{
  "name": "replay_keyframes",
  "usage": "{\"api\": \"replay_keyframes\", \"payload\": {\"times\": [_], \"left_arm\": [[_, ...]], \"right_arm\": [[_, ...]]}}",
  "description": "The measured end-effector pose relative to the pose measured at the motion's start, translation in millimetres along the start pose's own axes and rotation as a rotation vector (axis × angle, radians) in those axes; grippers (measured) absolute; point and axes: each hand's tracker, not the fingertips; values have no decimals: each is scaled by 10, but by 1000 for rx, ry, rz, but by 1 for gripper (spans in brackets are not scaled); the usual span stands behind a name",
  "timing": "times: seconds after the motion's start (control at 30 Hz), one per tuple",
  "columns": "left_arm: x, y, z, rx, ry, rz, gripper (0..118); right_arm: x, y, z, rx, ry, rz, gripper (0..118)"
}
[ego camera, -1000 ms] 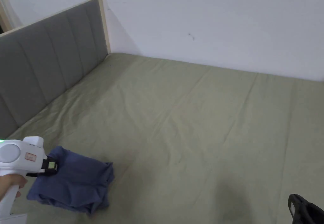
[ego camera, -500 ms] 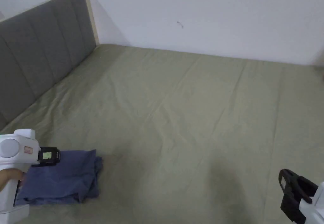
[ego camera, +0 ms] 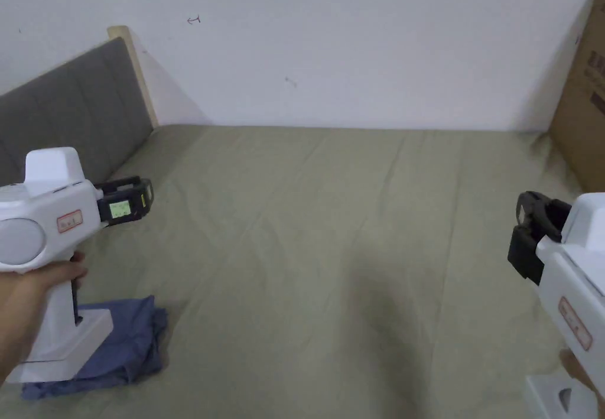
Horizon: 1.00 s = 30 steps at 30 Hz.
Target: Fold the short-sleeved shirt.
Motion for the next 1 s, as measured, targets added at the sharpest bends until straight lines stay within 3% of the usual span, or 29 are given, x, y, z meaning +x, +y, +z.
{"api": "replay_keyframes", "payload": {"times": [0.17,0.43,0.53,0.63,1.0], "left_arm": [[782,257,481,192,-65,-100,101],[1730,78,742,399,-124,-99,97],[1979,-70,778,438,-177,-105,70],[2154,-202,803,446,-201,-102,0],[2170,-423,662,381,-213,-37,0]], "right_arm": [[249,163,170,62,-27,15,0],[492,251,397,125,-77,37,0],[563,245,443,135,-94,47,0],[619,223,474,140,-105,46,0],[676,195,516,150,-112,47,0]]}}
